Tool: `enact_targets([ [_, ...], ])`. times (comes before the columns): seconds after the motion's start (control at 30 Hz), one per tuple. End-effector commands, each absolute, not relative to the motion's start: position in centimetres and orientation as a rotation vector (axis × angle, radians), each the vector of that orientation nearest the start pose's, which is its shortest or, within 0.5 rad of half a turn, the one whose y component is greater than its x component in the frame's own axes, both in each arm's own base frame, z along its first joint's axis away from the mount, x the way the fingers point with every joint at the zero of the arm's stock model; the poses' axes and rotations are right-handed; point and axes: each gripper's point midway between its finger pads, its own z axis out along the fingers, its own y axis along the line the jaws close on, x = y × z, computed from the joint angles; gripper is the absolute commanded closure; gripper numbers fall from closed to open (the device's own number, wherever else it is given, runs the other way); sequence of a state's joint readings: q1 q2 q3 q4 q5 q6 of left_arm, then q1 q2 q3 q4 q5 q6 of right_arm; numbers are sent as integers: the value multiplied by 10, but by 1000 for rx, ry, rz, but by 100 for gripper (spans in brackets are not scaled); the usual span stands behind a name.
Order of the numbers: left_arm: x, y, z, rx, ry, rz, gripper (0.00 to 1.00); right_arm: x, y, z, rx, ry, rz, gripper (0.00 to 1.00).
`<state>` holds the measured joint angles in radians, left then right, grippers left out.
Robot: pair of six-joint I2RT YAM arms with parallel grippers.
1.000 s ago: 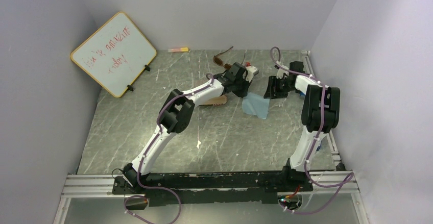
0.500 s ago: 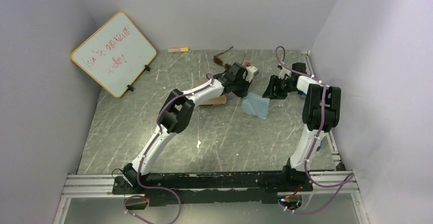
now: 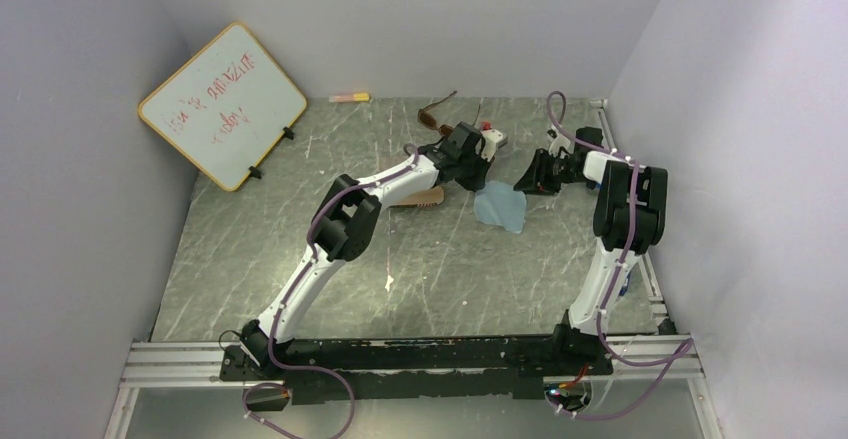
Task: Organize the sunglasses
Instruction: Adjust the glasses cleaning cloth at the center of the board.
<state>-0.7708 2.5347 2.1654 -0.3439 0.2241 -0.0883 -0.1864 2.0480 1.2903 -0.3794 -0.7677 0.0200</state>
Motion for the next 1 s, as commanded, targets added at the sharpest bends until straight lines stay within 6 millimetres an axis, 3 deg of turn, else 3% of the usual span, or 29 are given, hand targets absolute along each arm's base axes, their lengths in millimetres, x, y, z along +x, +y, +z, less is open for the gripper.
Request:
enact_targets([
  [0.0,439,-489,109,902,2044,-742,95,415,41,4,77,2571,908,68],
  [0.23,440,-489,108,903,2043,-739,95,421,29,3,69,2568,800,100],
  [0.33,443,-489,112,899,2033,-740,95,429,25,11,49,2536,752,100],
  [0.67,457,-487,162,864,1946,-811,95,454,28,79,-139,2326,728,100],
  [0.83,449,-484,167,875,1945,-828,95,447,37,100,-210,2267,772,100],
  [0.97,439,-477,172,871,1954,-838,95,430,41,120,-282,2231,763,100],
])
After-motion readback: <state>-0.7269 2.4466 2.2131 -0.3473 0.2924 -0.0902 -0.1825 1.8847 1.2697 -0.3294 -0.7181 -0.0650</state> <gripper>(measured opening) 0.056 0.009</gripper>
